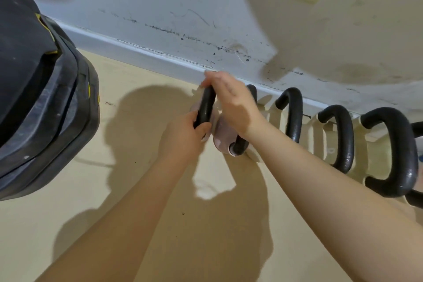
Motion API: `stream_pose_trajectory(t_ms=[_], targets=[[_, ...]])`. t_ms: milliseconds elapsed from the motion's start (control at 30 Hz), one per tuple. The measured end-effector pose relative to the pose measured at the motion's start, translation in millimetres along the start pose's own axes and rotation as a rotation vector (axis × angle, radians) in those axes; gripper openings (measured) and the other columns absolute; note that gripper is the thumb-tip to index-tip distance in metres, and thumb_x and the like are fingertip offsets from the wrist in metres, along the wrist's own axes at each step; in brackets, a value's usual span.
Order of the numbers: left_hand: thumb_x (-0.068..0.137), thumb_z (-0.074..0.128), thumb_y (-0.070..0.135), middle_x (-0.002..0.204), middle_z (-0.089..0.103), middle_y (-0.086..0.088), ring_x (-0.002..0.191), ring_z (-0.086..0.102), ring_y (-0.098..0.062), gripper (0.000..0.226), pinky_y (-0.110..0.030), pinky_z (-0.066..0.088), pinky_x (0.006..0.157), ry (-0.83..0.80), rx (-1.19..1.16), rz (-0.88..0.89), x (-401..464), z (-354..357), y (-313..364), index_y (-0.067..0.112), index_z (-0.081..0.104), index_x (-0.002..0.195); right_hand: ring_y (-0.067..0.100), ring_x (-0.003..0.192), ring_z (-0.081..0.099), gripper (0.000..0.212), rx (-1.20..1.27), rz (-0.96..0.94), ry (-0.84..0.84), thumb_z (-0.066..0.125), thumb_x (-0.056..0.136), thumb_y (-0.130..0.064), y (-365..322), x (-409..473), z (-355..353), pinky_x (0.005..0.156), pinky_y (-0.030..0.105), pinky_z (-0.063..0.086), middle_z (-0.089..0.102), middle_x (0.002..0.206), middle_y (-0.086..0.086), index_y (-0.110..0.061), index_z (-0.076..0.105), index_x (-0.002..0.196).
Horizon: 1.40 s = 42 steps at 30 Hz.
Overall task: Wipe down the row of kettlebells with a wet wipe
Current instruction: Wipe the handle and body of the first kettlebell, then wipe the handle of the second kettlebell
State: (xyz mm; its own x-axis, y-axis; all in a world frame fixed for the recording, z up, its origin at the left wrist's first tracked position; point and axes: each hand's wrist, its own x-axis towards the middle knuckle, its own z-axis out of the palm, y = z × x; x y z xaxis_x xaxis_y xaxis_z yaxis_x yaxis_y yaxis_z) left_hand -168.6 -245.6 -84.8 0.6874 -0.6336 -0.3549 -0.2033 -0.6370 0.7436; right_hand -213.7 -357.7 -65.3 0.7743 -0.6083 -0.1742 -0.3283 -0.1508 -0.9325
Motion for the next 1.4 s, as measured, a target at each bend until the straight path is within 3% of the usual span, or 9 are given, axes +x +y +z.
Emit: stream_pose_trajectory(t_ms=[100,233,400,567,667,800,867,1033,1400], targets=[[0.091,0.046,0.019,0.094,0.059,-0.007,0.076,0.052,-0.025,0.026,-0.032,0.037,0.06,0.035,0.085,-0.008,-11.2,4.7,11.0,0.014,0.054,0.116,-0.006,0.099,0.049,0.03,0.06,0.048,0.249,0.034,0.101,-0.022,-14.3,-23.7,-28.6,0.083,-0.001,0.035,0.059,0.108,-0.012,-0.018,0.063,0.104],[0.092,0.047,0.016,0.148,0.026,-0.017,0.125,0.035,-0.035,0.045,-0.038,0.028,0.102,0.164,0.231,0.209,-25.7,22.1,24.2,0.008,0.039,0.135,-0.017,0.075,0.051,0.033,0.121,0.213,0.487,0.032,0.101,-0.023,-0.8,-53.7,-53.0,0.067,-0.003,0.037,0.057,0.09,-0.009,-0.013,0.063,0.104],[0.093,0.044,0.024,0.109,0.06,-0.011,0.097,0.059,-0.027,0.029,-0.037,0.046,0.081,-0.136,0.165,0.21,-29.8,51.5,37.8,0.009,0.049,0.117,0.019,0.106,0.056,0.027,0.265,0.397,0.651,0.035,0.097,-0.029,3.4,-64.7,-65.4,0.102,0.044,0.042,0.062,0.105,-0.004,-0.035,0.06,0.091],[0.091,0.048,0.013,0.077,0.053,0.01,0.074,0.052,-0.014,0.018,-0.003,0.038,0.054,-0.178,0.121,0.145,-17.1,48.7,32.8,0.021,0.051,0.107,0.014,0.101,0.056,0.03,0.084,0.178,0.789,0.031,0.1,-0.021,-7.5,-72.3,-77.8,0.093,0.029,0.043,0.062,0.112,0.002,-0.02,0.057,0.116],[0.091,0.05,0.015,0.081,0.053,0.01,0.076,0.05,-0.011,0.02,-0.015,0.034,0.051,-0.204,0.2,0.196,-13.1,46.0,29.7,0.017,0.055,0.11,0.022,0.098,0.057,0.038,-0.531,0.048,0.472,0.042,0.092,-0.009,-7.4,-76.5,-67.5,0.081,0.029,0.041,0.06,0.112,0.008,-0.016,0.049,0.129],[0.093,0.042,0.01,0.053,0.049,0.013,0.052,0.053,-0.003,0.017,-0.009,0.033,0.043,-0.181,0.237,0.282,-11.4,44.4,33.1,0.02,0.051,0.085,0.03,0.082,0.059,0.054,-0.619,-0.039,0.123,0.044,0.093,-0.016,13.5,-75.1,-31.0,0.073,0.04,0.049,0.059,0.096,0.013,-0.038,0.022,0.137],[0.092,0.045,0.01,0.055,0.045,0.014,0.05,0.047,-0.002,0.022,-0.002,0.035,0.044,-0.222,0.253,0.314,-9.3,41.8,30.4,0.023,0.045,0.075,0.026,0.082,0.061,0.063,-0.439,-0.03,0.223,0.043,0.094,-0.023,24.2,-73.7,-27.2,0.072,0.038,0.051,0.062,0.098,0.012,-0.022,0.008,0.147],[0.086,0.055,0.009,0.079,0.06,0.005,0.065,0.051,0.0,0.019,0.001,0.036,0.052,-0.274,0.08,0.214,-6.6,39.9,33.0,0.014,0.059,0.104,0.027,0.086,0.061,0.032,-0.195,0.195,0.377,0.035,0.096,-0.025,33.6,-68.4,-34.7,0.073,0.037,0.049,0.066,0.09,0.013,-0.006,0.057,0.108],[0.085,0.055,0.009,0.058,0.045,0.01,0.054,0.042,-0.003,0.03,-0.004,0.036,0.052,-0.243,0.178,0.245,-3.4,36.9,37.5,0.024,0.044,0.062,0.028,0.066,0.056,0.03,0.458,0.5,0.305,0.044,0.098,-0.013,32.4,-60.9,-26.4,0.058,0.027,0.051,0.058,0.072,0.019,-0.005,0.057,0.071]])
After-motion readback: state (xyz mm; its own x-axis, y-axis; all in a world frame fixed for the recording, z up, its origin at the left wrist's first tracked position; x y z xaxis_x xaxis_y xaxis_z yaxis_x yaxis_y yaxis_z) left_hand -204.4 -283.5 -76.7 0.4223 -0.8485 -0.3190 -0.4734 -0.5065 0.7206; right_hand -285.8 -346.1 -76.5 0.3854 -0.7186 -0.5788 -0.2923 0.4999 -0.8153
